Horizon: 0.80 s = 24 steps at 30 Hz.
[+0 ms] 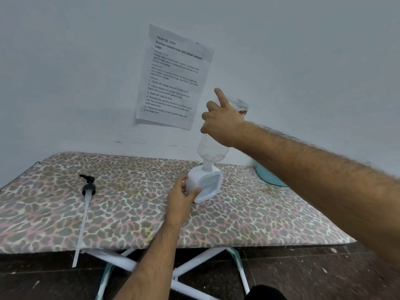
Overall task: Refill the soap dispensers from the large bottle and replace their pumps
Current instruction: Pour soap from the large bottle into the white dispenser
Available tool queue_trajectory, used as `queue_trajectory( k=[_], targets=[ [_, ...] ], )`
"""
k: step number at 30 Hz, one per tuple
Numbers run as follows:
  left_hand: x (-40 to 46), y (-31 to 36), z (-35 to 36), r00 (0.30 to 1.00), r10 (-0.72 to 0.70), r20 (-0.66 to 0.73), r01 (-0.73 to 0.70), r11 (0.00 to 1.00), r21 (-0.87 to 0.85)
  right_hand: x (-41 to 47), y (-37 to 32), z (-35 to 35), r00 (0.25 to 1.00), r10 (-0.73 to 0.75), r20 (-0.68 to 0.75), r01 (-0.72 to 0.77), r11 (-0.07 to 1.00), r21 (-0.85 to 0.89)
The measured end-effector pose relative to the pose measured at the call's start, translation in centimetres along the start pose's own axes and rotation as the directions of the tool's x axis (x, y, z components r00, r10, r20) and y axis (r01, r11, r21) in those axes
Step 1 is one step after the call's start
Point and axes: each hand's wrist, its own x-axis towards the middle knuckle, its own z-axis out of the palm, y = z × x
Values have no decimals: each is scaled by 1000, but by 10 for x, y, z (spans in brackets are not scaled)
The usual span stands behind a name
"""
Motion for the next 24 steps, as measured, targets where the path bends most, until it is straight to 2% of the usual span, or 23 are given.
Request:
queue_trajectory(
  k=[12, 24],
  targets=[
    [-1, 1, 1, 1000, 10, -23, -9, 999, 31, -28, 14, 31, 985, 153, 75, -166, 964, 209],
    [-2, -1, 1, 1000, 10, -27, -9, 1000, 30, -78, -3, 83, 902, 337, 270, -429, 774, 466]
  ],
)
